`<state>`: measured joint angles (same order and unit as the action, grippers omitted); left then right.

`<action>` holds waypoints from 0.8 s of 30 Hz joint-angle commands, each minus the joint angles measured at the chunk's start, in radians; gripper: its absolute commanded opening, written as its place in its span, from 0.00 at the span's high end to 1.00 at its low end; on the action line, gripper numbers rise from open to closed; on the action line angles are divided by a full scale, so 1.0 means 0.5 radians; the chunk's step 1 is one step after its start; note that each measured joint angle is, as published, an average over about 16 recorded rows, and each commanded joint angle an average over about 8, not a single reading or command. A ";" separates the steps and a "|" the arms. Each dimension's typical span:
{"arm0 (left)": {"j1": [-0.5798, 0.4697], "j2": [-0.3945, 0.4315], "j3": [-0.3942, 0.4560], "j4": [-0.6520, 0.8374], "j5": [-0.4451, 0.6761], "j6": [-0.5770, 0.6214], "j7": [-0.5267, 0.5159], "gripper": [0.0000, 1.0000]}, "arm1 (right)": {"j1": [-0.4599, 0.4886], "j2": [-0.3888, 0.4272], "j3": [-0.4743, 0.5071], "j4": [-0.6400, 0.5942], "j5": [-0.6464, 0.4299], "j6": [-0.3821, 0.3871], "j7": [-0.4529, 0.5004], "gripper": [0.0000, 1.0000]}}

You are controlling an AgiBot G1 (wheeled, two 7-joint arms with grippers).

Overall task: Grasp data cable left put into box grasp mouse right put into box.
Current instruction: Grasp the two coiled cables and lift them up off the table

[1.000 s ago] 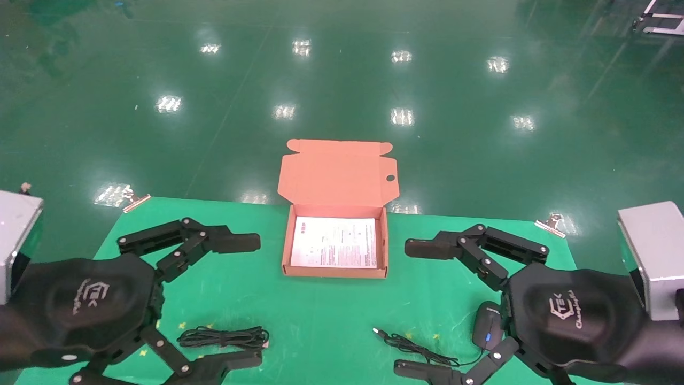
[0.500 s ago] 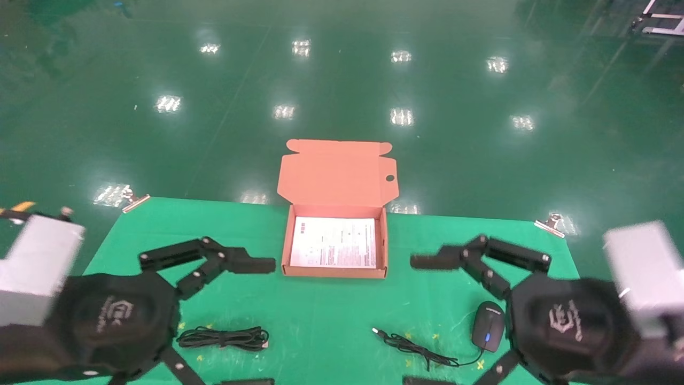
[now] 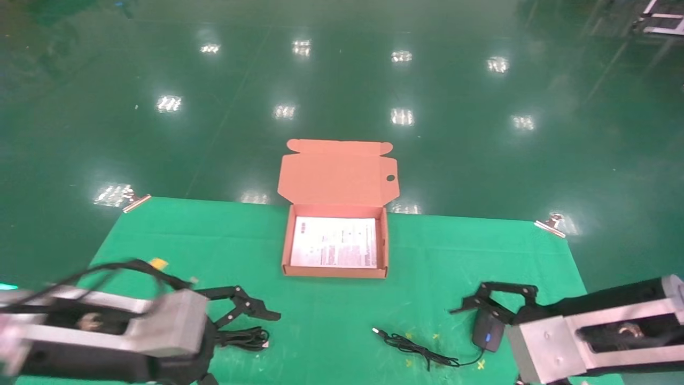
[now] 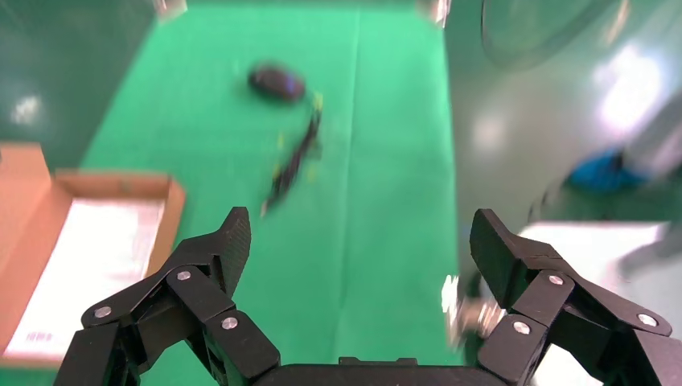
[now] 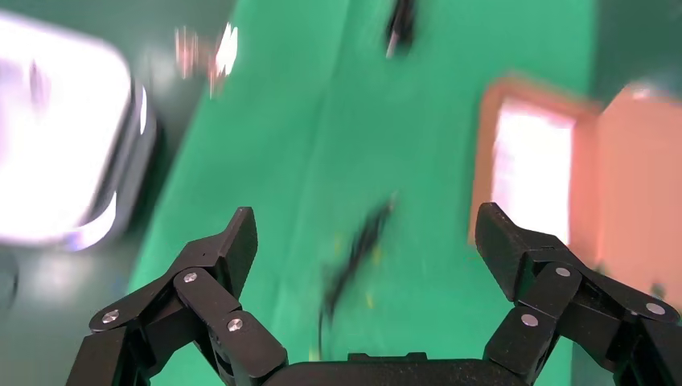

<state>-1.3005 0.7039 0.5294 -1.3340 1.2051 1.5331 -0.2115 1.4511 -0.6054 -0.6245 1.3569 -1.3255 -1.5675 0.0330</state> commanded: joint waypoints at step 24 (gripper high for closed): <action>-0.004 0.406 0.505 0.213 1.413 -0.473 -0.426 0.00 | -0.061 -0.310 -0.657 -0.009 -1.174 0.634 0.302 0.00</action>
<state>-1.3028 0.9061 0.7801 -1.2225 1.9038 1.2970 -0.4138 1.4268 -0.7609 -0.9516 1.3510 -1.8965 -1.2668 0.1706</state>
